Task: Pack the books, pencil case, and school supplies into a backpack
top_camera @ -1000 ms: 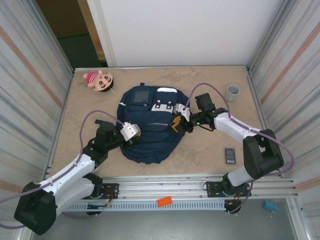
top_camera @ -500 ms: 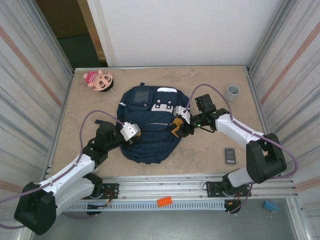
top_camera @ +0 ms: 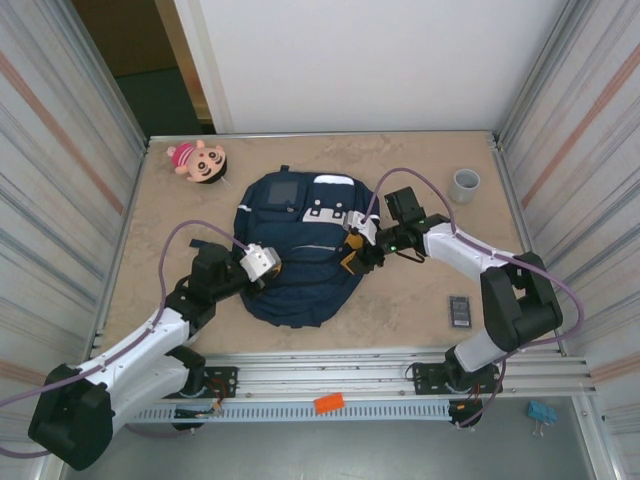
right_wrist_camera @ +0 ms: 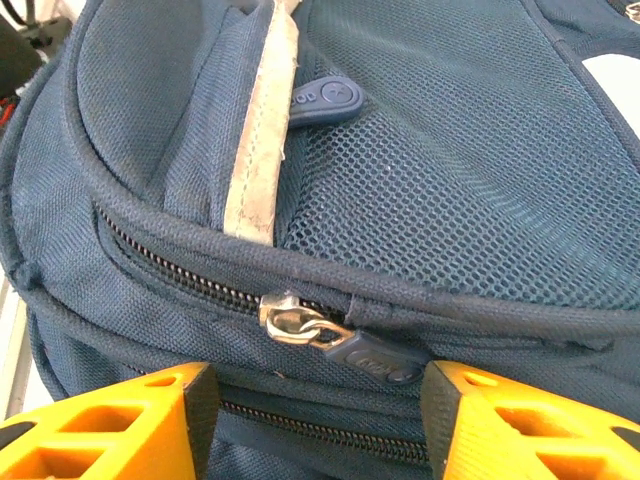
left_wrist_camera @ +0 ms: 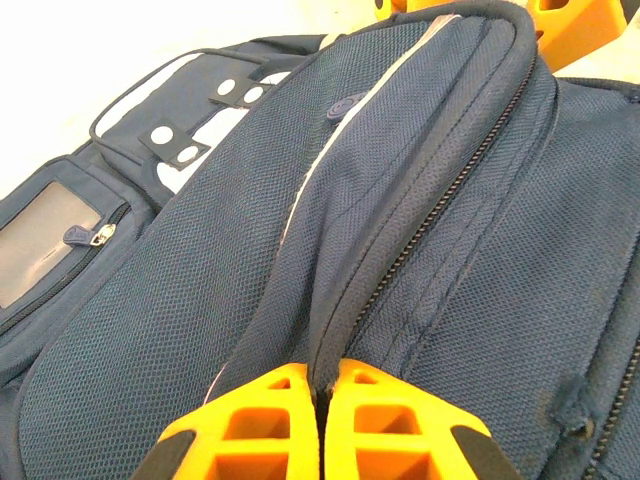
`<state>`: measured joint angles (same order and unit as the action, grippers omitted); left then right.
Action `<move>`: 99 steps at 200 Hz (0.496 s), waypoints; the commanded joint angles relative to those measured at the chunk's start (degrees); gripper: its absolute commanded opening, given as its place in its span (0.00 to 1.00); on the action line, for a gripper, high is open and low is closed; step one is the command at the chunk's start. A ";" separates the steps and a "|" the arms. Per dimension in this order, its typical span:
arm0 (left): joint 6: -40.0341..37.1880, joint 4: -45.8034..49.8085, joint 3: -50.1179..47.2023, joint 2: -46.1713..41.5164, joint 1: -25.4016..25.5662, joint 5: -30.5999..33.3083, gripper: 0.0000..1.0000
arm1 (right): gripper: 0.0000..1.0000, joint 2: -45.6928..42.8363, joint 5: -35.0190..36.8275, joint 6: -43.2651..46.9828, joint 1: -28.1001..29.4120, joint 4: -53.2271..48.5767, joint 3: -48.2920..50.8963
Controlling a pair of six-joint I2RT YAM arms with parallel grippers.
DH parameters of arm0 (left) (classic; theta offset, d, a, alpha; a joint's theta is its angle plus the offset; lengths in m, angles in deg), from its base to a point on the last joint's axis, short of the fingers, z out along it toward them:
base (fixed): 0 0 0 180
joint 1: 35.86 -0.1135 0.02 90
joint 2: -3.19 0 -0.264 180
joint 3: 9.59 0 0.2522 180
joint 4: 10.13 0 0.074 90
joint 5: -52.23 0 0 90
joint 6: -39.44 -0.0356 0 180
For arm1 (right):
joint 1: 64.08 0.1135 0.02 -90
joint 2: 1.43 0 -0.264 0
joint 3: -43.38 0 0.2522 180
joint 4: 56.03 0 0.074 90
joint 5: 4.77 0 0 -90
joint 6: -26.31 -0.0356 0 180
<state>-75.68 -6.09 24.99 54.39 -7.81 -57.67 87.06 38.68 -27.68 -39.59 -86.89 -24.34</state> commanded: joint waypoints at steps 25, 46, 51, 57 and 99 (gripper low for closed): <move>1.81 -4.71 0.10 -0.48 -0.53 -0.13 0.00 | 0.48 -0.37 -5.17 1.73 1.17 -5.74 -2.90; 1.75 -4.67 0.10 -0.42 -0.54 0.25 0.00 | 0.45 -2.76 -5.13 2.91 1.12 -9.82 -2.18; 1.75 -4.60 0.10 -0.42 -0.54 0.22 0.00 | 0.45 -3.60 -4.68 2.84 1.04 -10.18 -1.72; 1.75 -4.57 0.03 -0.48 -0.54 0.24 0.00 | 0.45 -4.72 -4.02 2.60 0.85 -10.24 -1.08; 2.18 -5.64 -0.42 -0.59 -0.54 -0.45 0.00 | 0.56 -9.21 -2.45 -4.88 -4.16 -3.30 2.93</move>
<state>-75.53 -6.57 24.99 54.39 -8.07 -57.69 80.24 36.47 -28.81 -41.29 -93.39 -23.68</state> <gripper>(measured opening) 0.058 0.538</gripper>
